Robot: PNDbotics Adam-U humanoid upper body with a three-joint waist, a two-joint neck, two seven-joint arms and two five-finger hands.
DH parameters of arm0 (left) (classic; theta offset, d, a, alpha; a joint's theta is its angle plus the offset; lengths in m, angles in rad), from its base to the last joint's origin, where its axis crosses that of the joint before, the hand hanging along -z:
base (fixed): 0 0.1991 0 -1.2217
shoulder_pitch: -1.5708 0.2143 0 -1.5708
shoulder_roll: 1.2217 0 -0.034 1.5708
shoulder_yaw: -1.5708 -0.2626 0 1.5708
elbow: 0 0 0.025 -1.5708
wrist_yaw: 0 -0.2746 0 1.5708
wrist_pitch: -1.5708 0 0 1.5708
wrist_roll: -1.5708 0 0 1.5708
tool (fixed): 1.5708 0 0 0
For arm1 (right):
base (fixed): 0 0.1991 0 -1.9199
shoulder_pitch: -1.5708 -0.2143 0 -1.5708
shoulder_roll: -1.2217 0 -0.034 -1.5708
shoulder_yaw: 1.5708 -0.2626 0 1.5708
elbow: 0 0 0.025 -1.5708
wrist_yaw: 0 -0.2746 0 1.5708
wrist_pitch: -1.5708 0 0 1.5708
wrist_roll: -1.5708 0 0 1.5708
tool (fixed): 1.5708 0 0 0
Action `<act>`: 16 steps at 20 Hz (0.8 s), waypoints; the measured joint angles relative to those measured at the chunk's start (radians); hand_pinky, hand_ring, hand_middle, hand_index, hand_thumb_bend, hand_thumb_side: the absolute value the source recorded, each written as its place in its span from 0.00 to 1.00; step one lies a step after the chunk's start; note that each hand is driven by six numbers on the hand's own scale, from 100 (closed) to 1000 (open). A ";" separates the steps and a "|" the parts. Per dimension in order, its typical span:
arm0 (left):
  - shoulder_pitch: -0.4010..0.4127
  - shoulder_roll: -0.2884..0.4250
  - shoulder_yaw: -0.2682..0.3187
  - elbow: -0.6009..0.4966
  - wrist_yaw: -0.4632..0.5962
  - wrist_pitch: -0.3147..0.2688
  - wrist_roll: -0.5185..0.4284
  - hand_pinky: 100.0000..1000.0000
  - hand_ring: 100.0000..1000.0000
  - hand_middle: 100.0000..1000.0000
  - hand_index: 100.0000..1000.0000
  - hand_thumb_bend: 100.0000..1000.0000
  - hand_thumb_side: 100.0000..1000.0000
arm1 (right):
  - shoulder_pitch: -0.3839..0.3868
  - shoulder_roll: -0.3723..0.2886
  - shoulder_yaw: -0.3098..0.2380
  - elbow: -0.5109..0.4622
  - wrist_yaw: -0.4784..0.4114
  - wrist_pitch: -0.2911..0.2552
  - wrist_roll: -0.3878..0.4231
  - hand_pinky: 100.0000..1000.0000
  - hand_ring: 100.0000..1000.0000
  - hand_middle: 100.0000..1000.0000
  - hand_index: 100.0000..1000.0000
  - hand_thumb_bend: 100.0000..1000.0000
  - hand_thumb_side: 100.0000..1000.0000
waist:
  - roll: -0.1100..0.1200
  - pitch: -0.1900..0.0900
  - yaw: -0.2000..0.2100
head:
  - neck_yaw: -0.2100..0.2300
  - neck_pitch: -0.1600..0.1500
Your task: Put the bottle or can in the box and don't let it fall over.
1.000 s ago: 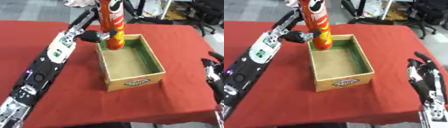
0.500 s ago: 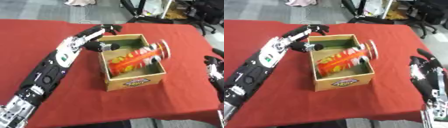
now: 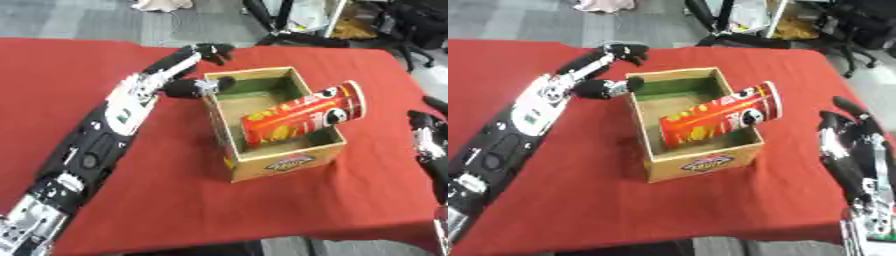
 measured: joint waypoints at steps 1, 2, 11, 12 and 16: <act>0.033 0.016 0.017 -0.042 0.036 0.021 0.005 0.88 0.76 0.76 0.95 0.33 0.83 | 0.001 0.000 -0.002 0.002 0.000 0.000 -0.001 0.82 0.75 0.83 0.78 0.00 0.23 | 0.004 0.000 0.008 | -0.003 0.000; 0.071 0.032 0.036 -0.091 0.071 0.044 0.010 0.88 0.74 0.74 0.94 0.30 0.83 | 0.002 -0.001 -0.005 0.006 0.000 0.000 -0.003 0.83 0.75 0.83 0.78 0.00 0.23 | 0.009 0.000 0.018 | -0.007 0.000; 0.479 0.072 0.259 -0.550 0.267 0.228 0.076 0.88 0.72 0.72 0.91 0.25 0.86 | 0.035 -0.034 -0.039 0.038 0.002 0.000 -0.034 0.85 0.76 0.84 0.78 0.00 0.23 | 0.027 -0.003 0.100 | -0.053 0.000; 0.512 0.062 0.279 -0.583 0.266 0.244 0.091 0.88 0.72 0.72 0.91 0.24 0.87 | 0.037 -0.036 -0.042 0.041 0.002 -0.001 -0.036 0.85 0.76 0.84 0.78 0.00 0.23 | 0.028 -0.005 0.105 | -0.055 0.000; 0.613 -0.006 0.335 -0.670 0.229 0.294 0.135 0.88 0.72 0.72 0.91 0.20 0.92 | 0.045 -0.043 -0.042 0.052 0.002 -0.002 -0.038 0.85 0.77 0.85 0.79 0.00 0.23 | 0.036 -0.007 0.124 | -0.062 0.000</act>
